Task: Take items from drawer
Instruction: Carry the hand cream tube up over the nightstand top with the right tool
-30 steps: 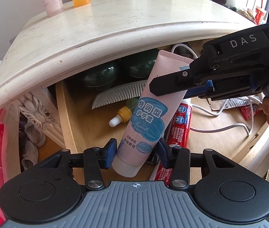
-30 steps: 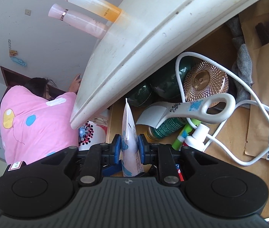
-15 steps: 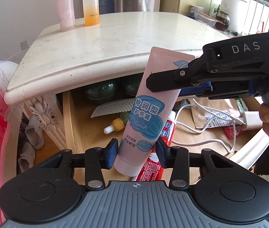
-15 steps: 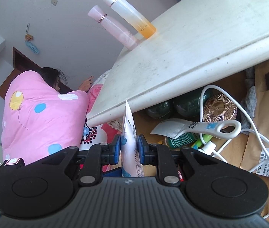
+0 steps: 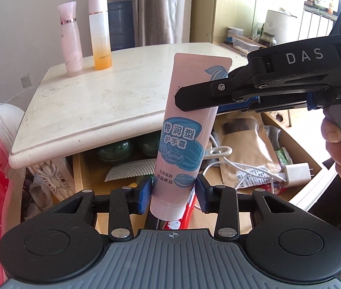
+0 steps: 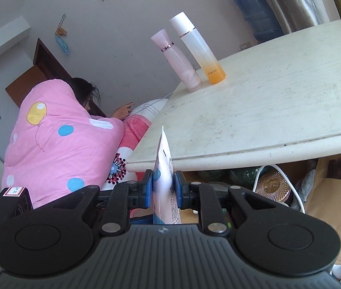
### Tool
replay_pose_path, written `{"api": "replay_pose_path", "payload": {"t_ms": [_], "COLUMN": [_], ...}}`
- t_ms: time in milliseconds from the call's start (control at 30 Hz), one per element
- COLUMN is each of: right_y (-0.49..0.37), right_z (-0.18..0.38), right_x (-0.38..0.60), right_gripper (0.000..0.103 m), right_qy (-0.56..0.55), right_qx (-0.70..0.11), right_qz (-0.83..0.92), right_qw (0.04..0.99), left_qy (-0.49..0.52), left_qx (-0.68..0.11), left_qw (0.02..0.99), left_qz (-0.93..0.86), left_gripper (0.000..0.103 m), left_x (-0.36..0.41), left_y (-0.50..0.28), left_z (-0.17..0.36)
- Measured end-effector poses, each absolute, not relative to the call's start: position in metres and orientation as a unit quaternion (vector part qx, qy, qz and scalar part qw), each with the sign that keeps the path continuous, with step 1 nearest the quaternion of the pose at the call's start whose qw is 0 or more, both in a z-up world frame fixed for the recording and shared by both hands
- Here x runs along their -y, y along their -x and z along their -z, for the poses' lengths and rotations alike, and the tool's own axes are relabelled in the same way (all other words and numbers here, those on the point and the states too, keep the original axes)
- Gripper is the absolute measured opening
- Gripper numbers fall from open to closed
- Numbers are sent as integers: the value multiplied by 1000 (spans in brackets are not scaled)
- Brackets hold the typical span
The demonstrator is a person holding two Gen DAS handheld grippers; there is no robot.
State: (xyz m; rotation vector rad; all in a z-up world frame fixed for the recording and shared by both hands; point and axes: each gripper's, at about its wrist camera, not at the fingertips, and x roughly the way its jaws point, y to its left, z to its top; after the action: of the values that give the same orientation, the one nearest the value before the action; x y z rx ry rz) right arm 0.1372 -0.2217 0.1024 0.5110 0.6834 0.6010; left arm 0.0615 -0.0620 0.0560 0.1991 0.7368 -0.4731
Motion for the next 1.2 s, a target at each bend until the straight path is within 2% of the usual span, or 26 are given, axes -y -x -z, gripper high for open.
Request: {"api": "replay_pose_path", "payload": {"t_ms": [467,1200], "right_y": [-156,-234], "right_z": [-155,-157], "right_x": [239,249], "right_gripper": [19,19], "right_qy": [-188,-127], "right_qx": [-273,-250], "right_qz": [-281,-256], "right_qw": [901,925], "left_qy": [-106,-74], "left_qx": [-306,-289], "left_qw": [911,918], "left_qz": [257,262], "left_gripper": [40,39], "left_x": [86,108], "left_y": [-95,-183], "left_z": [-89,-83]}}
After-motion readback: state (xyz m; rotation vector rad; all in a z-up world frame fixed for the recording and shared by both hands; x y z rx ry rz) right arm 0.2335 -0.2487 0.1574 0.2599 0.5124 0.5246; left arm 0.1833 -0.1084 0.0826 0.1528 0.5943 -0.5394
